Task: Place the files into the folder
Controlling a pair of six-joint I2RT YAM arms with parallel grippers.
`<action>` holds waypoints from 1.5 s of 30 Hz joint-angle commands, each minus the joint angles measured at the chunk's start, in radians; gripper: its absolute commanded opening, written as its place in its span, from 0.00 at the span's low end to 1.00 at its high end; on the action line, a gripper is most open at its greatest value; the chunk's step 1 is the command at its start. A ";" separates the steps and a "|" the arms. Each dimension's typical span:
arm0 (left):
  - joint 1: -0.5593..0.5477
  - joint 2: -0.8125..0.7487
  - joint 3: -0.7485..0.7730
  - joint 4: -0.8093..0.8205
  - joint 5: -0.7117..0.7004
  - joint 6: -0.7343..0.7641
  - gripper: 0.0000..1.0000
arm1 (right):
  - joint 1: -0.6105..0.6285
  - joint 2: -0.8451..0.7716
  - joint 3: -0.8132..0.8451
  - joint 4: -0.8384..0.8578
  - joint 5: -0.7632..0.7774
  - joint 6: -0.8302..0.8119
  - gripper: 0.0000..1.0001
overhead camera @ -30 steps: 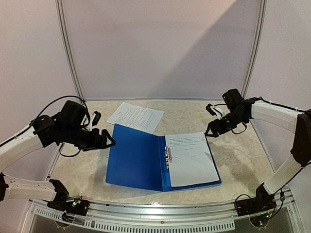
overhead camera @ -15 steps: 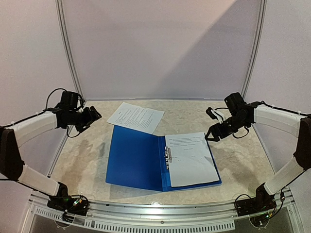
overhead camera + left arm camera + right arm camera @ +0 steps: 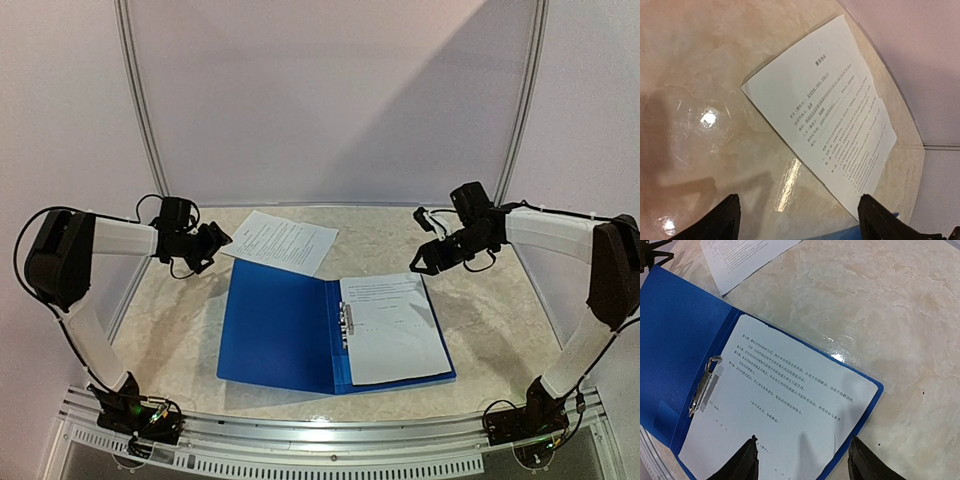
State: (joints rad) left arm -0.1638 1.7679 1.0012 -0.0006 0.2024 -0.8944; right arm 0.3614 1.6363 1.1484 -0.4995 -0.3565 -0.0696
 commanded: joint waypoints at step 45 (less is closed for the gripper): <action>-0.091 0.681 0.595 0.219 0.191 -0.145 0.72 | -0.007 0.401 0.398 0.092 -0.085 0.083 0.66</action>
State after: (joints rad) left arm -0.2424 2.4065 1.5898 0.2913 0.3550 -1.0805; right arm 0.3603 1.9076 1.4052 -0.4450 -0.3950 -0.0700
